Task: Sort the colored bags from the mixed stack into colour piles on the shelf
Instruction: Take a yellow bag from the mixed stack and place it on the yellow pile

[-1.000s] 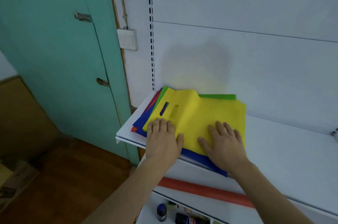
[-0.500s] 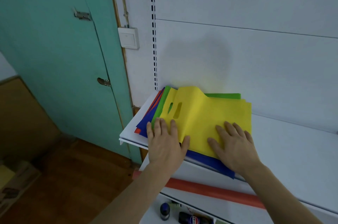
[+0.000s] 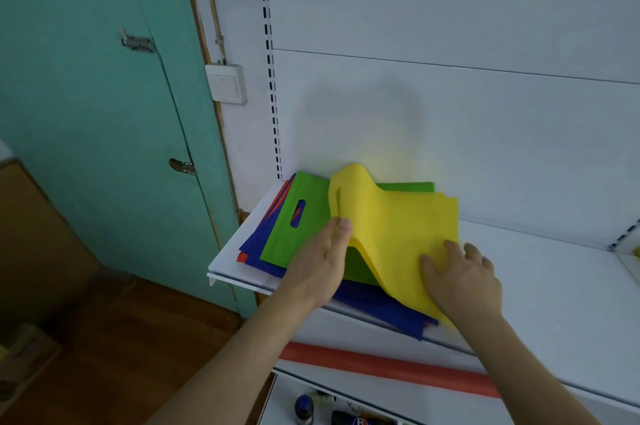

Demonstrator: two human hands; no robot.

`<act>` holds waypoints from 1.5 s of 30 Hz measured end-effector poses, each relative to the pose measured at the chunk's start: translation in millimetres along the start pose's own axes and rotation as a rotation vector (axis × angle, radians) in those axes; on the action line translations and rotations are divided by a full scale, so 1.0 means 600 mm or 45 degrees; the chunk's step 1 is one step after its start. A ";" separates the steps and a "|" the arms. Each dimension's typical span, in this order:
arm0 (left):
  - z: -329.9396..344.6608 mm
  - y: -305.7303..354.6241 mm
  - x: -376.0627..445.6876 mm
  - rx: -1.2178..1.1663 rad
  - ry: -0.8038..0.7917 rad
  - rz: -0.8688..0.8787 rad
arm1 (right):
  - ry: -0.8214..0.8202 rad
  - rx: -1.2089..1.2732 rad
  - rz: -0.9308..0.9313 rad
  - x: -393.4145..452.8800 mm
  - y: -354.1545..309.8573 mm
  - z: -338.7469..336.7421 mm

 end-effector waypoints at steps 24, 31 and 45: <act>-0.005 -0.016 0.093 -0.075 0.331 -0.157 | 0.640 0.994 -0.093 0.005 0.129 -0.143; -0.050 0.051 0.094 -0.374 0.654 0.198 | 0.694 1.158 -0.109 -0.006 0.130 -0.165; -0.025 0.063 0.081 -0.232 0.517 0.347 | 0.765 1.042 0.036 -0.064 0.135 -0.162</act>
Point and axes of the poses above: each hand's wrist, its own x-axis towards the middle knuckle, its own z-axis out of the palm, y = z × x, the point moved 5 cm from there along x, towards the middle knuckle, and after that the axes turned 1 degree about -x, right-handed, at the moved point
